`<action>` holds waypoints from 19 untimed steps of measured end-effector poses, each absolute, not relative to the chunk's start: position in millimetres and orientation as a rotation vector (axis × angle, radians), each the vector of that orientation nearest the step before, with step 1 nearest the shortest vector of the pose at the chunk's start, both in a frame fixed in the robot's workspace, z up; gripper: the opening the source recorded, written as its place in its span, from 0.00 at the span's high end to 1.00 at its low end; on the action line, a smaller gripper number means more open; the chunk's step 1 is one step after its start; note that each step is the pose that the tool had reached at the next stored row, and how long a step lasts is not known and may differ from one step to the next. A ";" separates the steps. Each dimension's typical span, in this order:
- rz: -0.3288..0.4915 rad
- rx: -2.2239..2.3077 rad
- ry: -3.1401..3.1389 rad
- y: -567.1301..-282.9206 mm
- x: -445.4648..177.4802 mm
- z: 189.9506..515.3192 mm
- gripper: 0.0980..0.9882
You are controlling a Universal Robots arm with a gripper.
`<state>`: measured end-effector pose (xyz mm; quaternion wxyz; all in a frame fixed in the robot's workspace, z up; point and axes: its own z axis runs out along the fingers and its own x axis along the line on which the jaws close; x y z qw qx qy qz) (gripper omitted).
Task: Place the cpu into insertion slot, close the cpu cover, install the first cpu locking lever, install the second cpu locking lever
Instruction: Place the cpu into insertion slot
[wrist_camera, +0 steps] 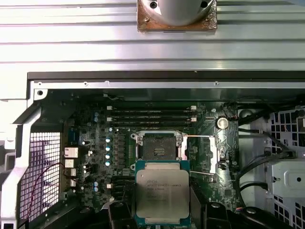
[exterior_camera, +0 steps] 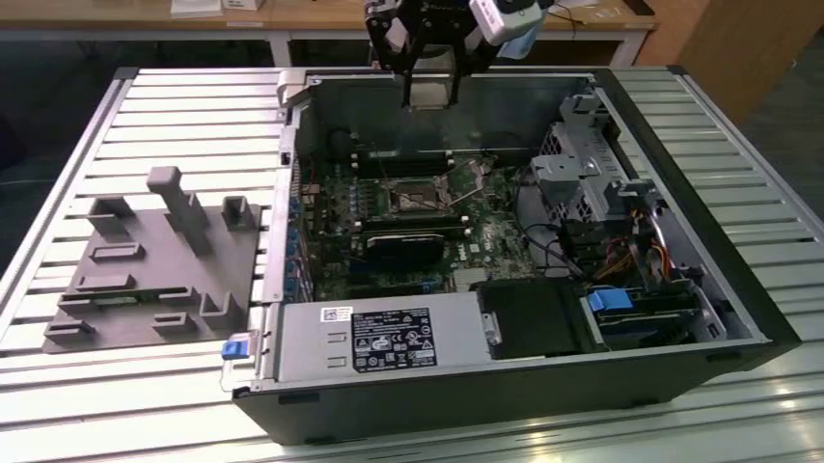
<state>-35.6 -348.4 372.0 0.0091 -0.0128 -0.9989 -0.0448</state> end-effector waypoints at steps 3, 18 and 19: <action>-0.140 -0.040 -3.120 -348.4 -35.6 369.1 0.51; -0.140 -0.040 -3.120 -348.4 -35.6 352.3 0.51; -0.140 -0.040 -3.120 -348.4 -35.6 350.9 0.51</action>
